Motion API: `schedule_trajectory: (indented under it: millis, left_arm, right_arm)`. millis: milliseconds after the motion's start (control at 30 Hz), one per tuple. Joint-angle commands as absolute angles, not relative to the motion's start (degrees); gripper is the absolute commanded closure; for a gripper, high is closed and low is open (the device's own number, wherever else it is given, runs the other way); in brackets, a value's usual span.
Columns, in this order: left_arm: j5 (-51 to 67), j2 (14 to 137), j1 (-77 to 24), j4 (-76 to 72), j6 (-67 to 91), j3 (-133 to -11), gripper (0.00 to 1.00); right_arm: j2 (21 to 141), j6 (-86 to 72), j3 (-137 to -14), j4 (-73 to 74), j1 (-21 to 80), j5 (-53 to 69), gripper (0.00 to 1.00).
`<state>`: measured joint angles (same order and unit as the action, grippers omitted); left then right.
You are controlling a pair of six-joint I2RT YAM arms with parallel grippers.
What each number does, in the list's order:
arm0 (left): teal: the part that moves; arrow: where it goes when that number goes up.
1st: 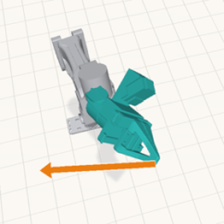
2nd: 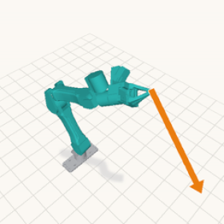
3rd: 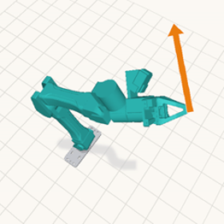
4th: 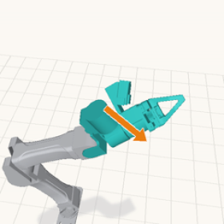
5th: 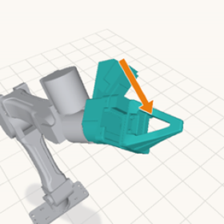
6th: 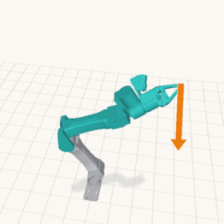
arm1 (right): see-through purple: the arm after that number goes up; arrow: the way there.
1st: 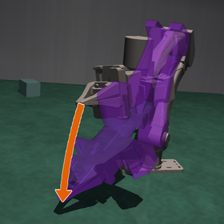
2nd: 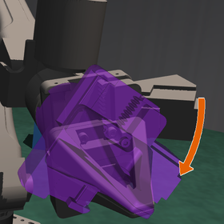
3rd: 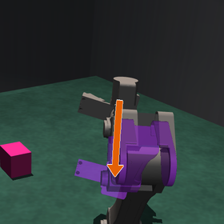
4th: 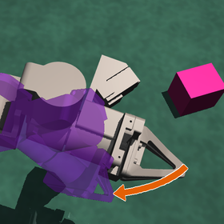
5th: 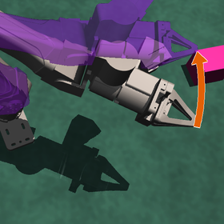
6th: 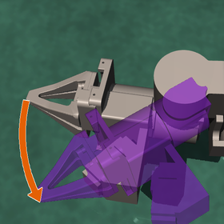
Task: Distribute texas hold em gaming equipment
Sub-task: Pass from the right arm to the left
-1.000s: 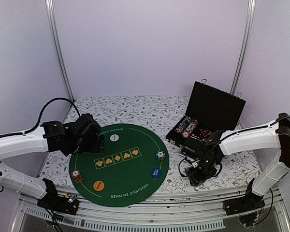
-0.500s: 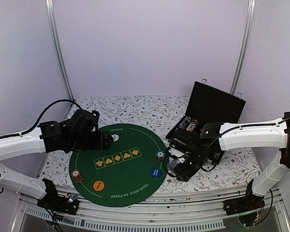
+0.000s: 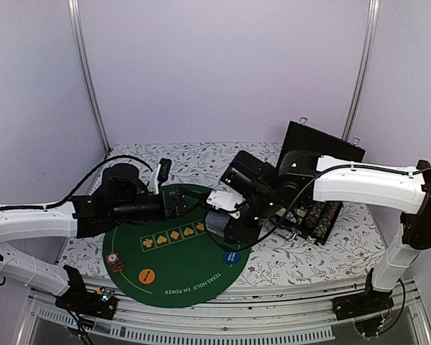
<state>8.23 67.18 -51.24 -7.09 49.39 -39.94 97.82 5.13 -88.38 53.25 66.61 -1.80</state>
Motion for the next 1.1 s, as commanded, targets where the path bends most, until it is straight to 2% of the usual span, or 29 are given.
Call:
schedule_trajectory:
  millis: [0,100,267,367,600,700,833,1067]
  left_arm:
    - [16.32,67.58,-50.22,-20.14,52.24,-36.89,0.07]
    - [17.93,68.60,-50.00,-20.42,52.31,-35.87,0.09]
    - [20.14,69.14,-49.86,-25.57,54.55,-32.01,0.19]
    - [21.40,69.12,-49.83,-30.52,55.35,-29.86,0.18]
    - [23.69,72.29,-50.18,-31.76,54.86,-30.63,0.11]
    - [23.73,74.20,-50.38,-31.24,54.57,-31.69,0.12]
    - [24.96,77.12,-50.56,-30.20,53.71,-33.56,0.20]
    - [28.52,79.67,-51.45,-30.95,52.34,-35.31,0.46]
  right_arm:
    - [99.98,10.31,-91.52,54.54,67.68,-2.54,0.50]
    - [100.58,10.61,-92.35,54.49,67.93,-2.55,0.50]
    - [100.85,10.63,-92.94,54.52,68.01,-3.25,0.50]
    - [100.98,10.72,-92.75,54.34,68.04,-3.51,0.50]
    - [101.67,10.99,-92.81,54.14,68.12,-3.85,0.51]
    - [101.85,11.05,-93.02,54.05,68.48,-4.42,0.51]
    - [101.94,11.54,-93.55,53.89,69.20,-5.04,0.52]
    - [102.24,12.17,-93.56,53.45,69.79,-8.05,0.52]
